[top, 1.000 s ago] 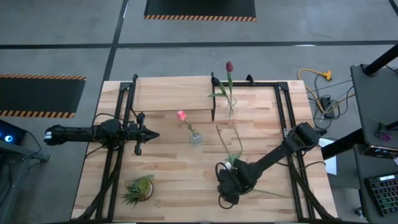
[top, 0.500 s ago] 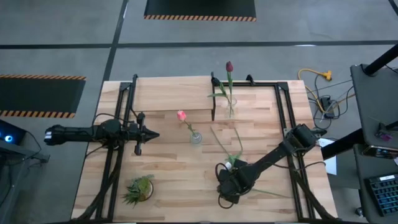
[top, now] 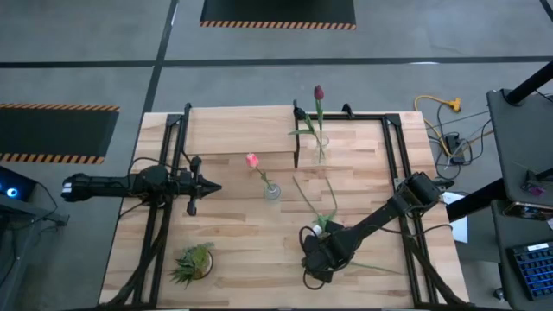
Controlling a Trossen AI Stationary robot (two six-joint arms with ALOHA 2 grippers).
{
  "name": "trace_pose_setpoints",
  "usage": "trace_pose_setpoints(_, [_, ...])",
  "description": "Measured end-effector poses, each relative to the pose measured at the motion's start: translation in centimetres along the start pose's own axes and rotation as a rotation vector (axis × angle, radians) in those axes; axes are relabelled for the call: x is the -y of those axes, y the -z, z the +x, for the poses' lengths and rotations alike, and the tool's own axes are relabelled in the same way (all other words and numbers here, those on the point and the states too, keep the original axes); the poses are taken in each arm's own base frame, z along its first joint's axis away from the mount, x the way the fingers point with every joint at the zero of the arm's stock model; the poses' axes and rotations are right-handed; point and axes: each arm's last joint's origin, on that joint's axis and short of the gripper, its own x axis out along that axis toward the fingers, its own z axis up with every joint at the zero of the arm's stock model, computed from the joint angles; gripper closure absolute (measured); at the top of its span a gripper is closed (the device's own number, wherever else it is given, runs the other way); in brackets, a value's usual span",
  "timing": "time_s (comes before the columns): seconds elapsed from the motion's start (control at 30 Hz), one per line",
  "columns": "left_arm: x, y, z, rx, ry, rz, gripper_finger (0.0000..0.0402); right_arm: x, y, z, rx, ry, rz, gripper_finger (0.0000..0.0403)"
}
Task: Pick and place flowers into a vace then onto a shelf
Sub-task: Put the yellow tulip into the bottom transparent vase
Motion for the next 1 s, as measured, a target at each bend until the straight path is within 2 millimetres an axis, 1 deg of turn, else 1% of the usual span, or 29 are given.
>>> trace_pose_setpoints(0.23, [0.0, 0.0, 0.0, 0.000, 0.000, 0.000, 0.0402, 0.0, 0.0, 0.0, 0.000, 0.000, -0.010, 0.0390])
trace_pose_setpoints(0.47, [0.0, 0.0, 0.0, 0.001, 0.000, 0.000, 0.0402, -0.3, -0.2, -0.5, 0.005, -0.020, -0.022, 0.0393])
trace_pose_setpoints(0.77, [0.0, 0.0, 0.0, 0.001, 0.000, 0.000, 0.0402, -0.7, -0.6, -2.6, 0.038, -0.083, -0.073, 0.0393])
trace_pose_setpoints(1.0, [0.0, 0.0, 0.0, 0.000, 0.000, 0.000, 0.0402, -0.3, -0.6, -5.4, 0.126, -0.113, -0.102, 0.0391])
